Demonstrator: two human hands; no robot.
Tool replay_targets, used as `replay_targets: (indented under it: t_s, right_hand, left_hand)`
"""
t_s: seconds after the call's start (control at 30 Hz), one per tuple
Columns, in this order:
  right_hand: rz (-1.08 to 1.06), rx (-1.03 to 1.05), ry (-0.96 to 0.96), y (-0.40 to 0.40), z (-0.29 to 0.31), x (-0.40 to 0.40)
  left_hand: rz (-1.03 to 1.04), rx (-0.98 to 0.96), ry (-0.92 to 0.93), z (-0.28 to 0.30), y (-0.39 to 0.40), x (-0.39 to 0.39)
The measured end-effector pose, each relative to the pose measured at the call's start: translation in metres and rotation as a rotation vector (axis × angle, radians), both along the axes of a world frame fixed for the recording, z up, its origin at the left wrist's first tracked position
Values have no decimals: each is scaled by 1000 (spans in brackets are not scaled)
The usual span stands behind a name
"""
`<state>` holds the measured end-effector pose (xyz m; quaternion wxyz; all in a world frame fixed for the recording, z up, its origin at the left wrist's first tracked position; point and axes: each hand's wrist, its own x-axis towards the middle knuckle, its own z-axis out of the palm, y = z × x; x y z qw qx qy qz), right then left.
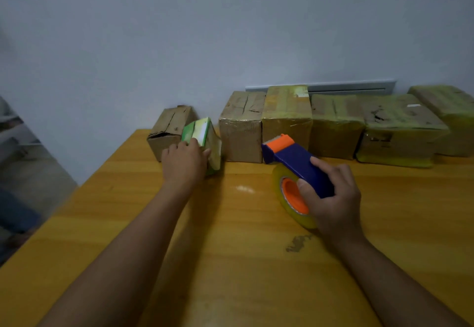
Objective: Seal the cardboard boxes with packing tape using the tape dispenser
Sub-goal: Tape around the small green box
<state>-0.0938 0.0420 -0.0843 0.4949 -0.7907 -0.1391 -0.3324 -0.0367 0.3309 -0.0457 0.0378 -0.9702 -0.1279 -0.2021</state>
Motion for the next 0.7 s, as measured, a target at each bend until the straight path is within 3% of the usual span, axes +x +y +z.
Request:
replay_targets:
  t_s: [0.27,0.43,0.7]
  right_hand:
    - [23,66,87,-3,2,-5]
    - [7,192,193,-18,21,-11]
    - [354,366,260,-90,67,-50]
  left_hand:
    - [-33,-4,66,-1,-22,-100]
    - [-261,-278,136,3,-27,-135]
    - [-563,-467,462,21,-55,-134]
